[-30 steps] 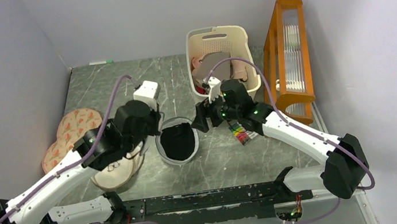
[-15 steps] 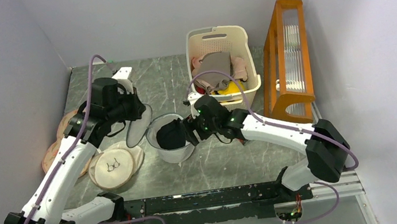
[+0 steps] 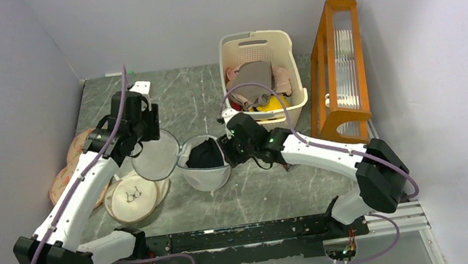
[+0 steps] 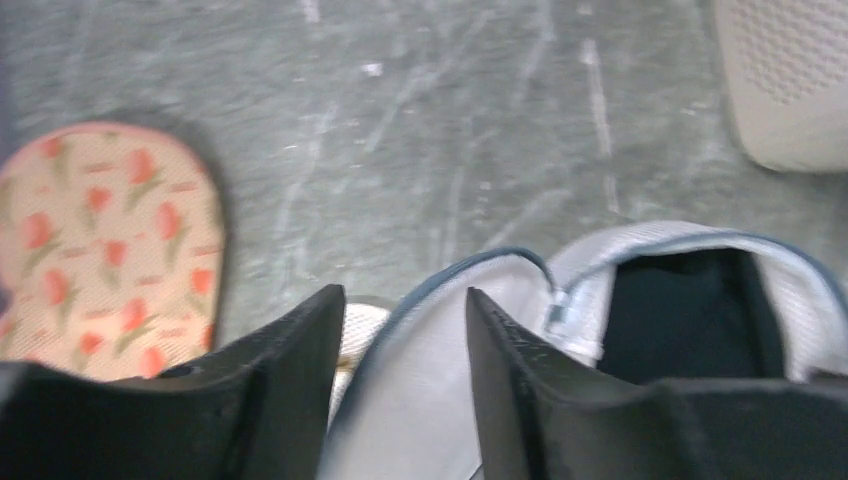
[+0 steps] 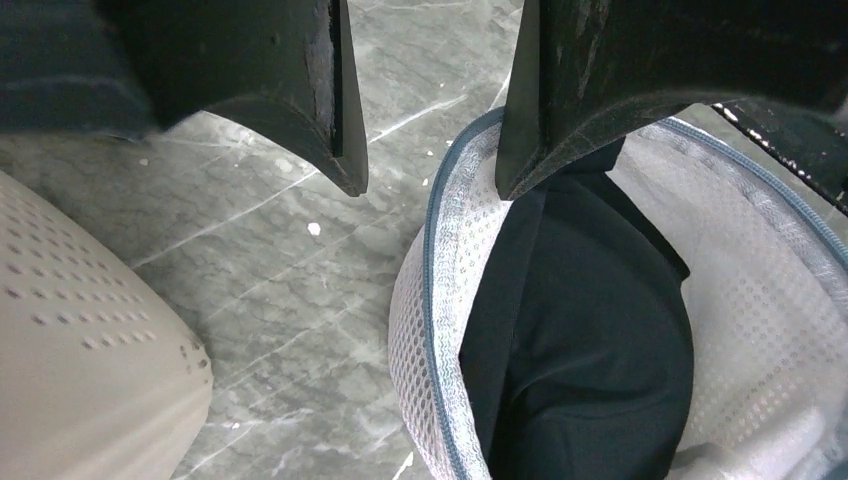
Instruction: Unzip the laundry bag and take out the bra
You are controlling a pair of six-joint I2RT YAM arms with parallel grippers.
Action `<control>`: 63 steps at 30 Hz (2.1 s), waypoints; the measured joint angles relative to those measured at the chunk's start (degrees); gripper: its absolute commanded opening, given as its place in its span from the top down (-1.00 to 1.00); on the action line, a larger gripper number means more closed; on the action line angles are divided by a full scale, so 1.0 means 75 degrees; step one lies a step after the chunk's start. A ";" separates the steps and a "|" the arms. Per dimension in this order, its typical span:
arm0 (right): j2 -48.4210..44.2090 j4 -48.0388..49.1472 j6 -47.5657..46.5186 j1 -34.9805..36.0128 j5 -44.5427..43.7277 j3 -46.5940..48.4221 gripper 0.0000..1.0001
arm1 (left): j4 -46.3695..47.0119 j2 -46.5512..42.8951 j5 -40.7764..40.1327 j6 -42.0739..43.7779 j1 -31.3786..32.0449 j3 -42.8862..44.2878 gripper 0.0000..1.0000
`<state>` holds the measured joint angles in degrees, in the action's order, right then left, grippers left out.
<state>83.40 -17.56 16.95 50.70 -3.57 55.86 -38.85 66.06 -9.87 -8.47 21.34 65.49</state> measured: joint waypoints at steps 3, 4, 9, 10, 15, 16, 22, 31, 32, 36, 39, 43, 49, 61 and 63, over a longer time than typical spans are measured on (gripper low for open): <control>0.0006 -0.0102 0.0000 0.0009 -0.0108 0.0166 0.00 | -0.0070 0.0102 -0.1032 -0.0020 0.0000 0.0044 -0.54; 0.0006 -0.0105 -0.0003 0.0023 -0.0134 0.0233 0.00 | -0.0070 0.0093 -0.1262 -0.0044 -0.0006 0.0064 -0.62; -0.0023 -0.0070 -0.0012 0.0160 -0.0251 0.0373 -0.01 | 0.0332 -0.0603 -0.1023 -0.0189 -0.0006 0.0076 -0.80; -0.0047 -0.0067 -0.0012 0.0181 -0.0245 0.0373 -0.01 | 0.0530 -0.0839 -0.0752 -0.0233 -0.0006 0.0079 -0.82; -0.0376 0.0163 -0.0003 0.0271 -0.0149 0.0370 -0.08 | 0.1547 -0.1265 0.0399 -0.0501 -0.0006 0.0341 -0.86; -0.0452 0.0242 0.0003 0.0289 -0.0117 0.0370 -0.09 | 0.1757 -0.1204 0.0571 -0.0551 -0.0006 0.0463 -0.86; -0.0519 0.0408 0.0003 0.0396 -0.0102 0.0510 -0.10 | 0.3217 -0.1040 0.1212 -0.0647 -0.0006 0.0927 -0.88; 0.0391 0.0504 -0.0064 0.0664 -0.0184 0.1760 0.30 | 0.5488 -0.2445 0.1064 -0.0090 -0.0006 -0.0982 -0.91; 0.0530 0.0539 -0.0070 0.0688 -0.0204 0.1851 0.32 | 0.5560 -0.2550 0.0947 -0.0003 -0.0006 -0.1207 -0.92; 0.1204 0.0580 -0.0064 0.0761 -0.0358 0.2162 0.34 | 0.5598 -0.2655 0.0181 0.0256 -0.0006 -0.1609 -0.93; 0.1731 0.0481 -0.0064 0.0801 -0.0627 0.2436 0.34 | 0.5616 -0.2754 -0.0207 0.0361 -0.0006 -0.1711 -0.93; 0.2171 0.0178 -0.0067 0.0886 -0.1244 0.2745 0.34 | 0.5727 -0.2923 -0.0516 0.0443 -0.0006 -0.1714 -0.91; 0.2270 -0.0085 -0.0108 0.1008 -0.1985 0.2798 0.34 | 0.5826 -0.2949 -0.0586 0.0475 -0.0006 -0.1714 -0.91; 0.3121 -0.0082 -0.0358 0.1032 -0.2602 0.3153 0.65 | 0.5831 -0.2806 -0.0583 0.0472 -0.0006 -0.1714 -0.88; 0.3203 -0.0070 -0.0376 0.1043 -0.2664 0.3191 0.80 | 0.5834 -0.2789 -0.0583 0.0472 -0.0006 -0.1714 -0.87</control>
<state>107.42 -18.09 14.13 58.52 -23.55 79.79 4.91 45.15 -14.24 -4.93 21.30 52.64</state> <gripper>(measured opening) 0.209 0.940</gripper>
